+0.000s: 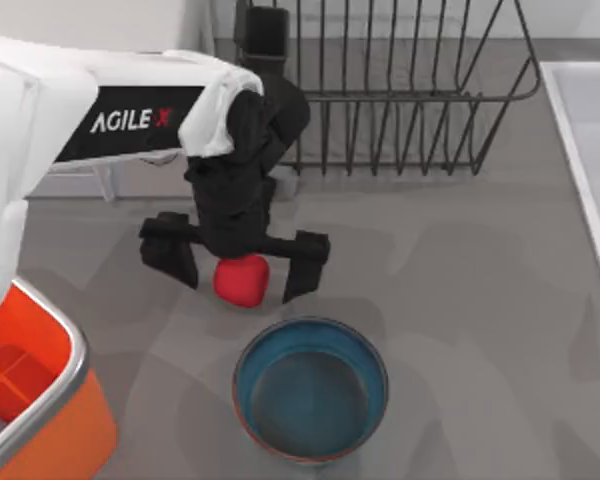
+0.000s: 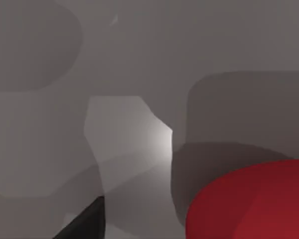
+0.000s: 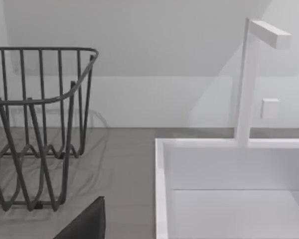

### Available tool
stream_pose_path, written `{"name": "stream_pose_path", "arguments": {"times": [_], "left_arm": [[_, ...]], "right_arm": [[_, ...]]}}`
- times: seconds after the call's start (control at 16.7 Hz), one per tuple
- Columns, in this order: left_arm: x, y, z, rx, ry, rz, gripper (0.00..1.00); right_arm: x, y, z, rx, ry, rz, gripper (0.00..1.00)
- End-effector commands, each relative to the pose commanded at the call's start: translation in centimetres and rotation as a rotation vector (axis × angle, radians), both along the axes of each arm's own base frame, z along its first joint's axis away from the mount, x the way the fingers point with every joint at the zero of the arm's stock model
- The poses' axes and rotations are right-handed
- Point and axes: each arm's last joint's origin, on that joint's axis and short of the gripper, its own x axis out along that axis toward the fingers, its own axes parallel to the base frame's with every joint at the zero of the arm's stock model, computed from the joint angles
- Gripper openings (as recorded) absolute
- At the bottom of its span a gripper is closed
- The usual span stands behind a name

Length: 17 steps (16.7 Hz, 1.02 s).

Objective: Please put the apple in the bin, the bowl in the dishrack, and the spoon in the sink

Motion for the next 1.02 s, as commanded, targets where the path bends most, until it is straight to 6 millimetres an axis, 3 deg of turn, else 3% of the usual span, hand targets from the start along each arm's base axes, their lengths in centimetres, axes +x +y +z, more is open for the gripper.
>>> {"name": "stream_pose_path", "arguments": {"times": [0.3, 1.02], "left_arm": [[-0.05, 0.01, -0.59, 0.001, 0.001, 0.0, 1.0], [-0.05, 0.01, -0.59, 0.001, 0.001, 0.0, 0.1]], "right_arm": [[0.0, 0.0, 0.0, 0.0, 0.0, 0.0, 1.0], [0.0, 0.0, 0.0, 0.0, 0.0, 0.0, 1.0]]}}
